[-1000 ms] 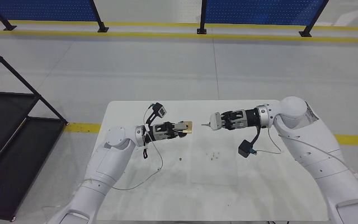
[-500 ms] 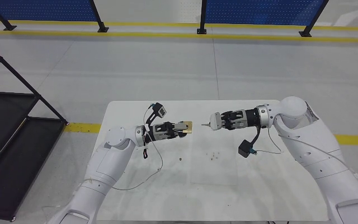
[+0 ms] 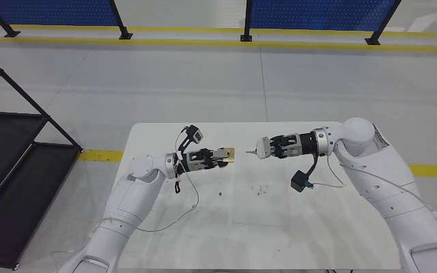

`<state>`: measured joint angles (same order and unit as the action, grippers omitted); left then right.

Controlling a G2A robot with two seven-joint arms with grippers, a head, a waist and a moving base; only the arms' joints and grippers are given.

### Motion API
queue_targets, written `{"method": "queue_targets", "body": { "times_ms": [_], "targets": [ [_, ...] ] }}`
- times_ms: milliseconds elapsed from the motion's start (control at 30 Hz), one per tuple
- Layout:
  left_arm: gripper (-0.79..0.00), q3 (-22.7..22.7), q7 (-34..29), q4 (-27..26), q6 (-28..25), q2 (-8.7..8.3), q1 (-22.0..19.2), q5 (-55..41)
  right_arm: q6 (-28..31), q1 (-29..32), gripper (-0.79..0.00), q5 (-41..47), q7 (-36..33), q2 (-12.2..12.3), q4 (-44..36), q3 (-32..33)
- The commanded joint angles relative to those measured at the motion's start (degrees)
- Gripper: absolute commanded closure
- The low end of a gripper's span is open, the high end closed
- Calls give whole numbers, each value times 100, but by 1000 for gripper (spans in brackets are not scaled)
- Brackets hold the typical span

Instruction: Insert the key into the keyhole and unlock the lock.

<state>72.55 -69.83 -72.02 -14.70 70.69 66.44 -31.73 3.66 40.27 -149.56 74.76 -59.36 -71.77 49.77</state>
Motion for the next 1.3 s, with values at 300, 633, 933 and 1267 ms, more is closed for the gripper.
{"method": "queue_targets", "body": {
  "times_ms": [300, 633, 933, 1267],
  "targets": [
    [0, 0, 0, 0, 0, 0, 0, 0, -5, 16, 0, -6, -43, 0, -7, -1],
    [0, 0, 0, 0, 0, 0, 0, 0, -31, 221, 0, -107, -330, 40, -243, -38],
    [0, 0, 0, 0, 0, 0, 0, 0, -258, 96, 0, -167, -190, -1, -170, -215],
    [0, 0, 0, 0, 0, 0, 0, 0, -527, -127, 0, -146, -160, -87, -5, -400]
  ]
}}
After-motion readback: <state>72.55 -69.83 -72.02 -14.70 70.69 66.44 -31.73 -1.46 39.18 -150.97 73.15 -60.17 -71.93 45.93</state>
